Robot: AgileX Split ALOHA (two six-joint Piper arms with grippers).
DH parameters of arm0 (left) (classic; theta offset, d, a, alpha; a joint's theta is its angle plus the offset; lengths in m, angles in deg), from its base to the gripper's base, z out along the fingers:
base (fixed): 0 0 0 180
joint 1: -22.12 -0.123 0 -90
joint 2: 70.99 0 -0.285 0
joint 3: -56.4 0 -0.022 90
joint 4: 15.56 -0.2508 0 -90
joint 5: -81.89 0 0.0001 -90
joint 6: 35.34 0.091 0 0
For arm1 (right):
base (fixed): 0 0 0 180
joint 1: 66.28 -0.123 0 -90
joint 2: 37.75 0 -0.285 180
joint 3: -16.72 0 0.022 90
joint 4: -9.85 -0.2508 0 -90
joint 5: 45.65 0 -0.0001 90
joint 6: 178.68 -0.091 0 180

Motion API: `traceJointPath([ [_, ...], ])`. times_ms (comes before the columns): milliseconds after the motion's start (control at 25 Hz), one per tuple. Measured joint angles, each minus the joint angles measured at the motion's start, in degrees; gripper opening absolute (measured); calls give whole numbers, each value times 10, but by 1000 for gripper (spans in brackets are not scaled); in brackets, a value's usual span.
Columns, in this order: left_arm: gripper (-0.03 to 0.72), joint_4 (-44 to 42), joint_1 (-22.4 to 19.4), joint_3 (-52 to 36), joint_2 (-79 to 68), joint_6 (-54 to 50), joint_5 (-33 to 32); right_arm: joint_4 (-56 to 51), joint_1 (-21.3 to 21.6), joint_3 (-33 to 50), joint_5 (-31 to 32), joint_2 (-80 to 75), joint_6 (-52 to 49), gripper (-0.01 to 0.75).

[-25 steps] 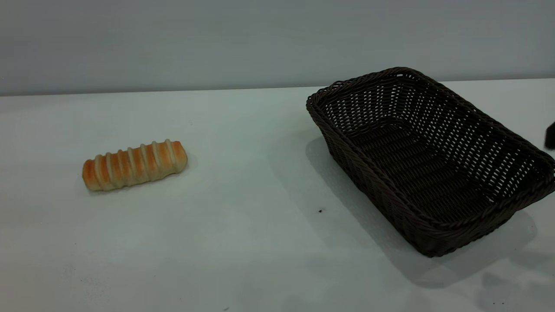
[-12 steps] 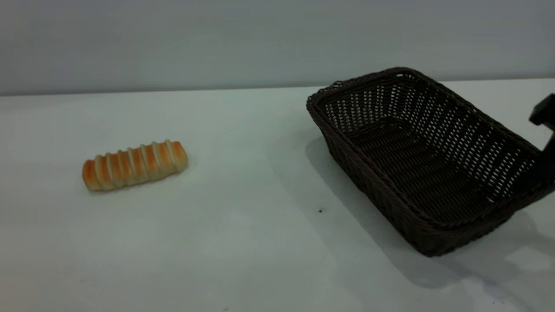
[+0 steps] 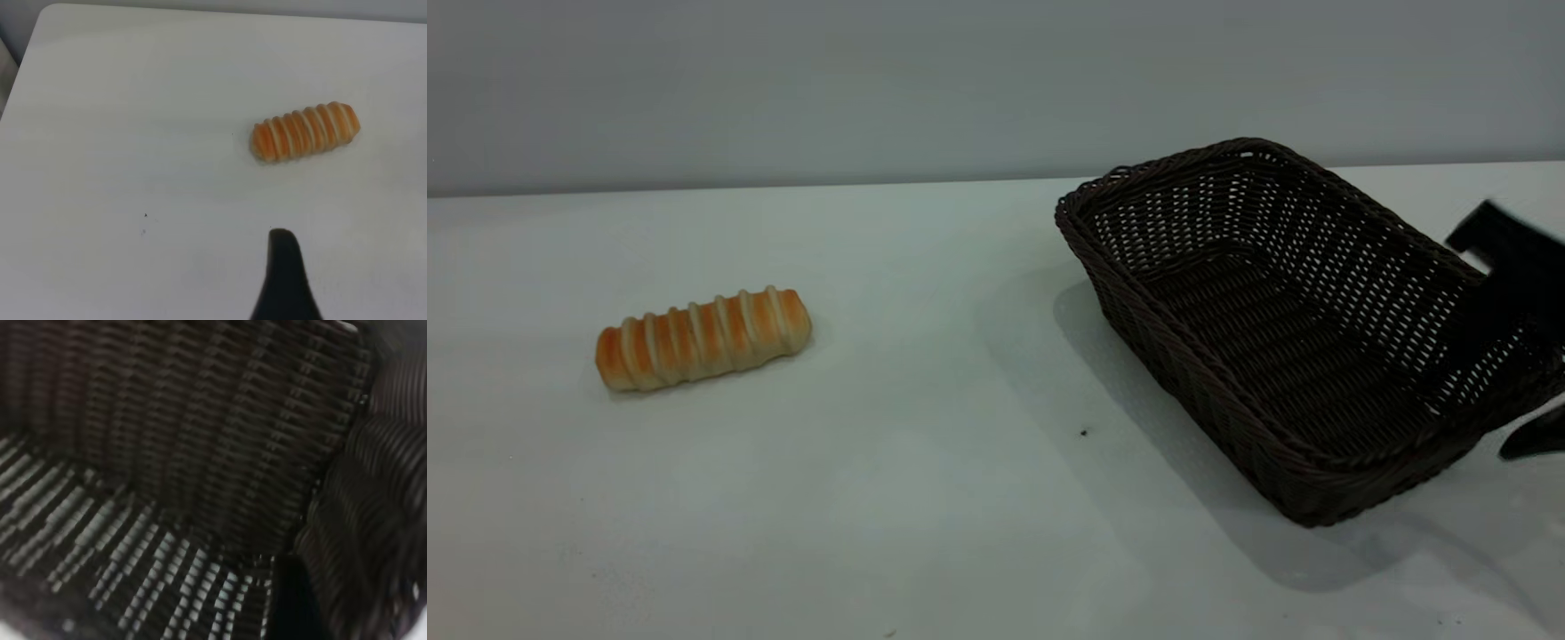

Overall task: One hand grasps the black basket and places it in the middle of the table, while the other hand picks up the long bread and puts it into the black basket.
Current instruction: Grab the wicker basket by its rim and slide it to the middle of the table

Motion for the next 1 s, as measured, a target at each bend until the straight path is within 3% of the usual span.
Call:
traceJointPath([
  [240, 563, 1, 0, 0, 0, 0, -1, -15, 0, -76, 2, -115, 2, 489],
  [360, 563, 1, 0, 0, 0, 0, -5, -15, 0, -98, 6, -151, 2, 368],
  [520, 563, 1, 0, 0, 0, 0, -13, -11, 0, -101, 18, -147, 7, 348],
  [560, 563, 1, 0, 0, 0, 0, -13, -7, 0, -101, 22, -143, 13, 331],
  [600, 563, 1, 0, 0, 0, 0, -13, -4, 0, -101, 28, -135, 18, 259],
  [680, 563, 1, 0, 0, 0, 0, -13, 6, 0, -109, 39, -115, 30, 242],
  [1000, 563, 2, 0, 0, 0, 0, -13, 149, -44, -241, 207, -113, 47, 241],
])
